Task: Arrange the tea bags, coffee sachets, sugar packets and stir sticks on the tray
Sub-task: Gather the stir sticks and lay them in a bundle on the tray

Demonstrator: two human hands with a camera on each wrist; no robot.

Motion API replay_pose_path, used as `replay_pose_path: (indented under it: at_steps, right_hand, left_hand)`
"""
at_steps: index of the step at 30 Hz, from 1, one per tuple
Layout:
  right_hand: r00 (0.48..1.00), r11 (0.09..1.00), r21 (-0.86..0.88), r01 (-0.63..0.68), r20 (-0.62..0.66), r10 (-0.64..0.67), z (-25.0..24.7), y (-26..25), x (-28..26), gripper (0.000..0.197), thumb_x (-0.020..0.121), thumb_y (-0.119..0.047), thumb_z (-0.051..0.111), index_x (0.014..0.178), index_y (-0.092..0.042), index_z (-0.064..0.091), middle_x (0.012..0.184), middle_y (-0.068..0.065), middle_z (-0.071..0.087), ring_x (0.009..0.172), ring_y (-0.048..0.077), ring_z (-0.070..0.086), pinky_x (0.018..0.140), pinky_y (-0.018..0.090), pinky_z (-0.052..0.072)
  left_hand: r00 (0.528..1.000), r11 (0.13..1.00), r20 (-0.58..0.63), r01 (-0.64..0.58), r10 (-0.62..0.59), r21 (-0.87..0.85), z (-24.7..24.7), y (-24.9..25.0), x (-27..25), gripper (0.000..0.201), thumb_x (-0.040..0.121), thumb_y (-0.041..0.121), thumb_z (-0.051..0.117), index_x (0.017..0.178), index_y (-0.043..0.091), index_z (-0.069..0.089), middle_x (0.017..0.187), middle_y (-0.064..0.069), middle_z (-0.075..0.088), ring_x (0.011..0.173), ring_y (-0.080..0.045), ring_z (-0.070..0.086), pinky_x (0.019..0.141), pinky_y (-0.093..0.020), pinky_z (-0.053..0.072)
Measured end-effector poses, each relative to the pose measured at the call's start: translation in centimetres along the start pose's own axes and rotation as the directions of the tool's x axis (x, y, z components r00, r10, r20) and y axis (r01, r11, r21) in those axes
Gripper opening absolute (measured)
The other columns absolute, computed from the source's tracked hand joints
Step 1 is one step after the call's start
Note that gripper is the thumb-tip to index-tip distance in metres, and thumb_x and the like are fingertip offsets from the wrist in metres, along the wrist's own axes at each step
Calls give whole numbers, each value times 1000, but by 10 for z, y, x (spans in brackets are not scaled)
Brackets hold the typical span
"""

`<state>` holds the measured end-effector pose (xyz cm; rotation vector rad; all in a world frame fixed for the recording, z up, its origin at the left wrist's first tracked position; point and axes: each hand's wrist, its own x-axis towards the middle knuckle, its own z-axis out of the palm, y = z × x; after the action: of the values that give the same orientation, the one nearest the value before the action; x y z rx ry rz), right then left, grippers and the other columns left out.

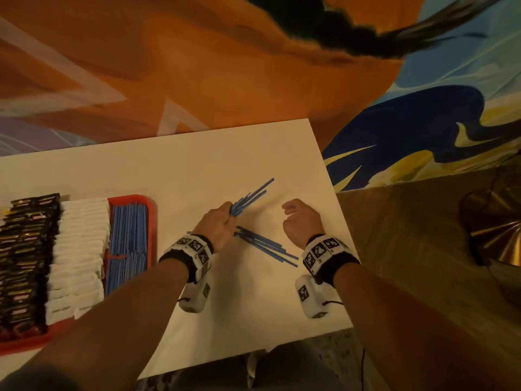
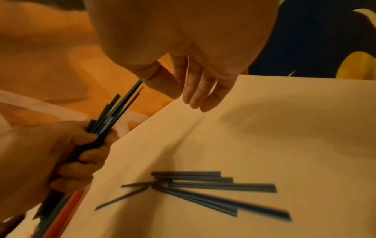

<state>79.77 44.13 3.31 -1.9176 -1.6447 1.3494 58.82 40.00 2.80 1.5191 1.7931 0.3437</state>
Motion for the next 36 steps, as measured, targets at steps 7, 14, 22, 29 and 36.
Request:
replay_pose_path:
  at_steps: [7, 14, 22, 29, 36]
  right_hand:
    - [953, 954, 99, 282, -146, -267, -20, -70, -2, 37, 87, -1, 57, 122, -12, 58, 121, 6, 60, 103, 15, 57, 88, 24, 47]
    - [928, 917, -172, 359, -35, -370, -21, -147, -5, 48, 105, -42, 29, 115, -10, 64, 118, 12, 65, 112, 30, 55, 94, 33, 40]
    - [853, 802, -324, 503, 34, -521, -2, -189, -35, 53, 104, -44, 31, 96, -8, 69, 98, 12, 70, 95, 29, 62, 89, 41, 50]
    - [830, 828, 72, 556, -5, -557, -10, -210, -57, 38, 102, -41, 44, 129, -18, 57, 124, -1, 59, 110, 11, 54, 89, 26, 40]
    - [979, 967, 216, 135, 121, -164, 22, -179, -62, 49, 99, -59, 31, 115, -21, 58, 119, 8, 61, 107, 29, 60, 98, 48, 50]
  left_hand:
    - [994, 928, -51, 71, -96, -366, -17, 27, -9, 27, 94, 21, 40, 69, 13, 43, 63, 0, 42, 58, -17, 37, 57, -31, 30]
    - [998, 843, 2, 56, -65, -535, -38, 54, -23, 28, 88, 28, 41, 65, 12, 42, 46, 8, 36, 43, -13, 32, 52, -29, 26]
    - [996, 849, -86, -29, -19, -527, -66, 73, -32, 40, 100, 11, 55, 62, 13, 39, 39, 10, 35, 33, -4, 25, 48, -28, 22]
    - [986, 726, -152, -57, -66, -685, -98, 75, -44, 46, 102, 27, 55, 63, 16, 35, 47, -1, 30, 37, -14, 21, 43, -24, 21]
    - [952, 499, -261, -148, -164, -854, -159, 83, -52, 39, 103, 27, 53, 70, 20, 33, 48, 4, 25, 37, -14, 20, 40, -22, 20]
